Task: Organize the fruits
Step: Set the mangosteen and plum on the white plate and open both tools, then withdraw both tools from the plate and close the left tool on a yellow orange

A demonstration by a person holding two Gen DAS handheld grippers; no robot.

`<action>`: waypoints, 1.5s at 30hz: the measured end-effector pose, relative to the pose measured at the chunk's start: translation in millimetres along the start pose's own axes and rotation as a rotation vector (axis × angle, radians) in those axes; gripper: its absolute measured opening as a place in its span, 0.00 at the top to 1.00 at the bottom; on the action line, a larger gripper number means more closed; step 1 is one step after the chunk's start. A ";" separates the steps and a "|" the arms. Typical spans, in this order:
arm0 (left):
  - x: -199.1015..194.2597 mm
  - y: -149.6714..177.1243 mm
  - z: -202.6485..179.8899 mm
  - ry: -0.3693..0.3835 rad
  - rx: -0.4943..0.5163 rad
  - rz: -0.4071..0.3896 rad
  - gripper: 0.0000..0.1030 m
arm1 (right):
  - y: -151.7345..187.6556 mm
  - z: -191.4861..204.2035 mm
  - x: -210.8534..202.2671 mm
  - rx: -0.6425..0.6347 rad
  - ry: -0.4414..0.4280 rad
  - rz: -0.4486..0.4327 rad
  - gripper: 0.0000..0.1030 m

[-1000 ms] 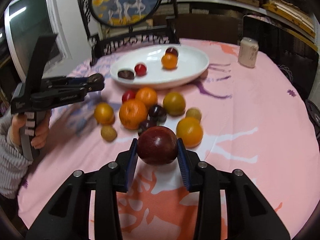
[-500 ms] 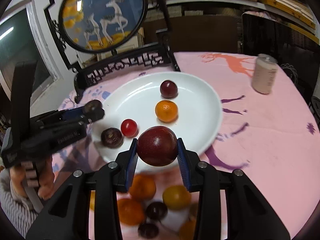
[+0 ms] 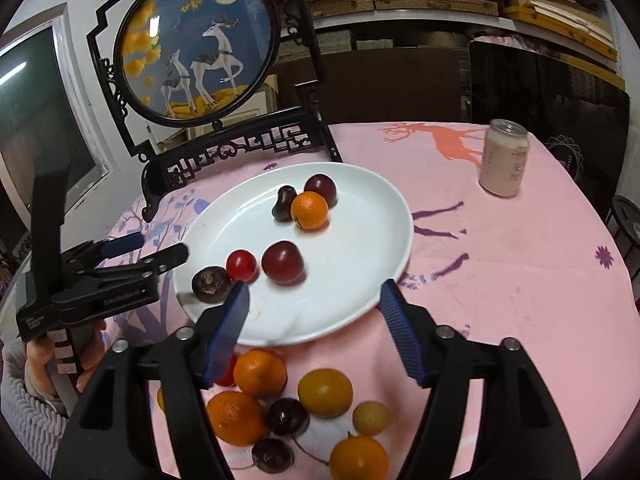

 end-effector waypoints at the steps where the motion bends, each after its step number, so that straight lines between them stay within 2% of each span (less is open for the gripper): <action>1: -4.2 2.5 0.8 0.000 -0.001 -0.002 0.17 | 2.4 -1.6 -1.9 0.007 0.003 -0.001 0.31; 3: -14.6 7.9 3.4 0.004 -0.014 -0.015 0.12 | 9.5 -6.2 -7.0 0.024 0.005 0.002 0.30; 8: -38.5 33.7 3.6 0.031 -0.011 -0.022 0.10 | 25.7 -20.3 -25.5 0.069 0.023 -0.021 0.17; 13: -54.7 57.7 -11.4 0.100 0.023 -0.007 0.10 | 39.5 -33.8 -39.8 0.116 0.023 -0.021 0.17; 17: -65.5 71.1 -36.2 0.144 0.107 -0.011 0.08 | 45.1 -42.9 -46.5 0.145 0.030 -0.020 0.17; 22: -66.4 91.5 -61.5 0.111 0.230 0.016 0.07 | 44.5 -44.0 -48.0 0.144 0.032 -0.023 0.17; 29: -52.8 102.0 -69.0 0.084 0.277 0.063 0.07 | 46.5 -41.4 -48.2 0.153 0.014 -0.012 0.17; 34: -49.5 104.1 -68.4 0.082 0.276 0.071 0.06 | 48.3 -40.9 -46.4 0.153 0.011 -0.002 0.17; 36: -51.4 100.1 -62.9 0.051 0.274 0.052 0.04 | 48.5 -41.0 -46.4 0.151 0.013 -0.001 0.17; 40: -56.1 86.9 -30.1 -0.015 0.181 0.018 0.02 | 48.9 -42.0 -46.2 0.154 0.017 0.000 0.17; 43: -53.1 87.3 -15.2 0.015 0.104 0.042 0.02 | 48.7 -41.0 -46.9 0.154 0.012 -0.001 0.17; 45: -52.5 89.6 -23.2 0.052 0.114 0.048 0.02 | 48.7 -40.1 -47.9 0.152 0.008 -0.004 0.17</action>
Point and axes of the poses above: each gripper's, at about its wrist camera, not at the fingertips, and x roughly the way its jaws point, z to its left, y to its underside, the point moved 7 cm from there along x, roughly the way its jaws point, and after that the axes turned 6 degrees about x, right-handed, at the moved point
